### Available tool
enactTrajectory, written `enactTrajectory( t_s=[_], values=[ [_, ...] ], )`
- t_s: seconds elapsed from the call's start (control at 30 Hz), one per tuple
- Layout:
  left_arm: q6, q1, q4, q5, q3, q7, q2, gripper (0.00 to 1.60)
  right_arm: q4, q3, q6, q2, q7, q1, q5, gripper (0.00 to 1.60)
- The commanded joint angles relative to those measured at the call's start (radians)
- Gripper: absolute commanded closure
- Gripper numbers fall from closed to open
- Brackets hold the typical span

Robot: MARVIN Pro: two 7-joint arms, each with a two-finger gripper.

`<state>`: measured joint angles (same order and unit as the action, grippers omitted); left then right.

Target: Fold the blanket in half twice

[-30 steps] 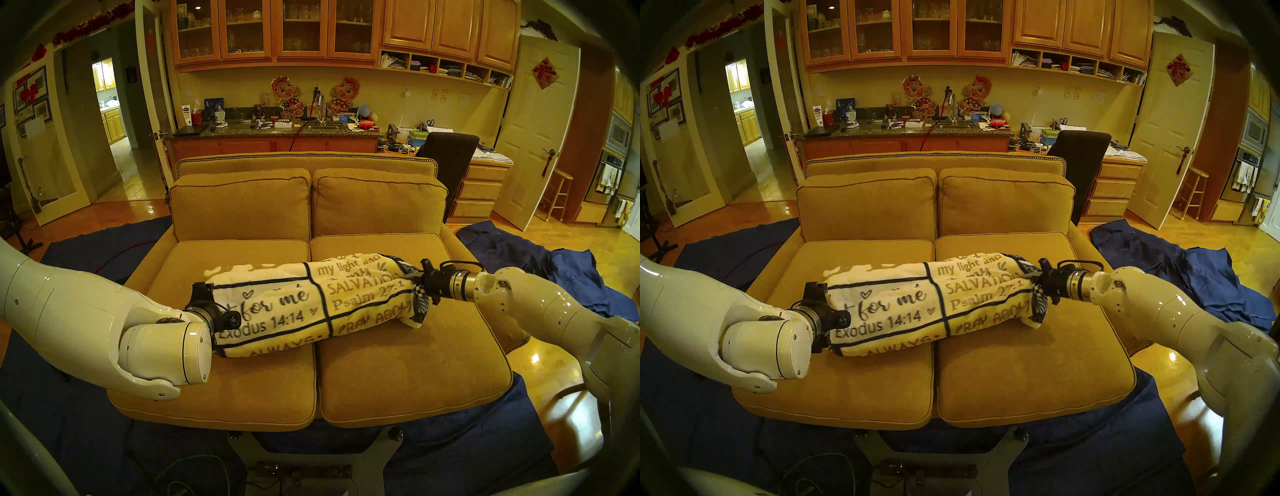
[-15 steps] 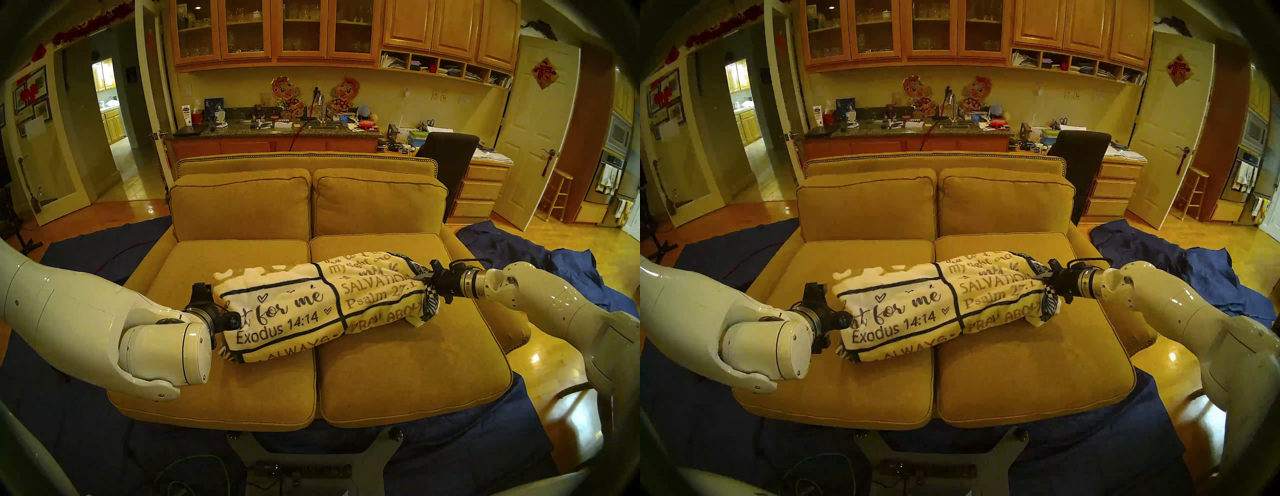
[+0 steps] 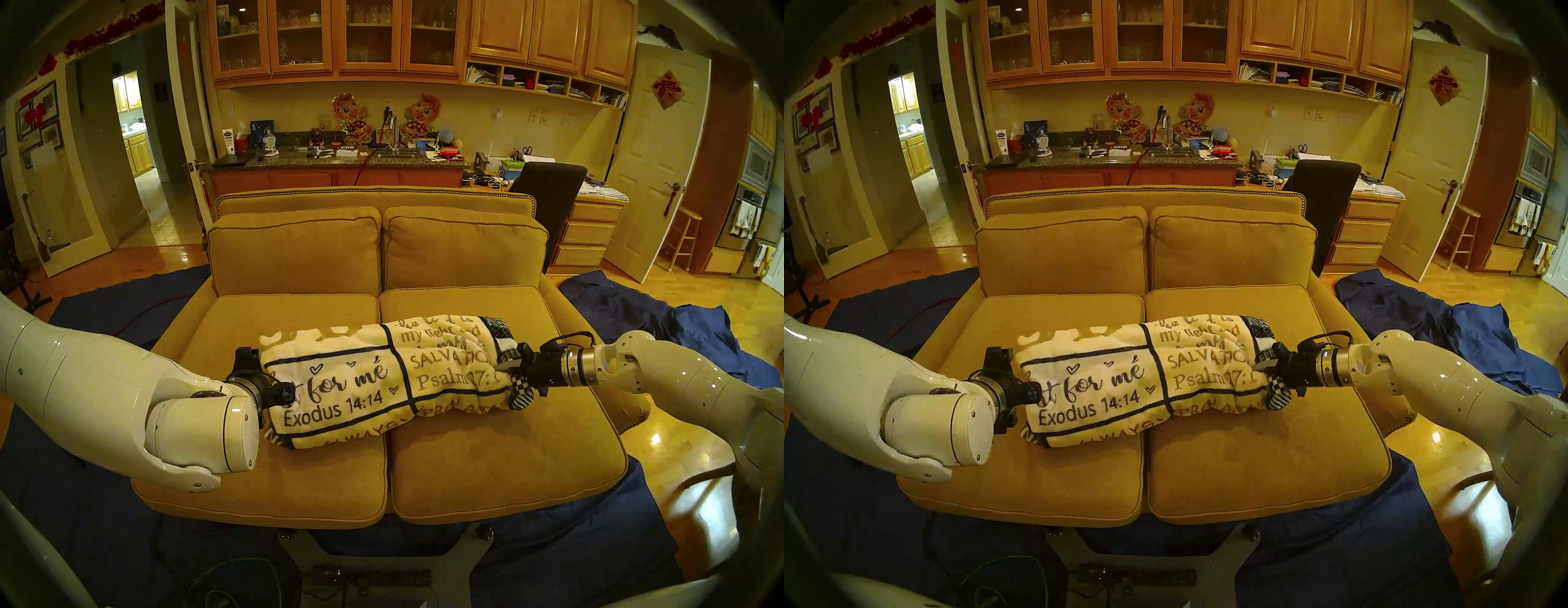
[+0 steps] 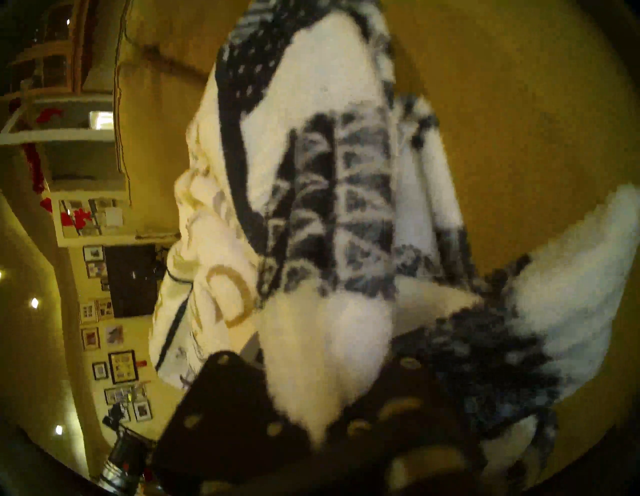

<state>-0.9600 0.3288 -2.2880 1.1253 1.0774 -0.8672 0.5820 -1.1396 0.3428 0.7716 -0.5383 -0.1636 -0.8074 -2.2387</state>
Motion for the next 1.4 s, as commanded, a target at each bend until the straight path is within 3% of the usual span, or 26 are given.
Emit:
enactTrajectory(
  t_s=[0.0, 0.03, 0.1, 0.13, 0.23, 0.43, 0.57, 0.97, 1.37],
  values=[
    [0.000, 0.009, -0.001, -0.002, -0.007, -0.104, 0.002, 0.00, -0.099, 0.004, -0.089, 0.036, 0.035, -0.033, -0.030, 1.42],
    [0.000, 0.009, -0.001, -0.002, -0.007, -0.105, 0.002, 0.00, -0.099, 0.005, -0.108, 0.029, 0.041, -0.032, -0.028, 0.95],
    [0.000, 0.009, -0.001, -0.003, -0.007, -0.102, 0.002, 0.00, -0.091, 0.009, -0.142, 0.010, 0.058, -0.033, -0.046, 0.46],
    [0.000, 0.008, -0.001, 0.000, -0.007, -0.109, 0.002, 0.00, -0.086, 0.010, -0.163, -0.002, 0.066, -0.030, -0.048, 0.40],
    [0.000, 0.009, -0.001, -0.003, -0.007, -0.103, 0.002, 0.00, -0.066, 0.014, -0.203, -0.037, 0.087, -0.023, -0.058, 0.00],
    [0.000, 0.007, -0.001, -0.001, -0.007, -0.109, 0.002, 0.00, -0.041, 0.021, -0.264, -0.080, 0.118, 0.006, -0.029, 0.00],
    [0.000, 0.007, -0.001, -0.001, -0.007, -0.108, 0.002, 0.00, -0.029, 0.041, -0.262, -0.084, 0.138, 0.049, -0.031, 0.00],
    [0.000, 0.008, 0.000, -0.007, -0.009, -0.094, 0.000, 0.00, -0.025, 0.062, -0.166, -0.006, 0.242, 0.146, 0.029, 0.00],
    [0.000, 0.007, -0.001, -0.003, -0.008, -0.107, 0.001, 0.00, 0.117, 0.046, -0.116, -0.101, 0.295, 0.182, 0.079, 0.00]
  ],
)
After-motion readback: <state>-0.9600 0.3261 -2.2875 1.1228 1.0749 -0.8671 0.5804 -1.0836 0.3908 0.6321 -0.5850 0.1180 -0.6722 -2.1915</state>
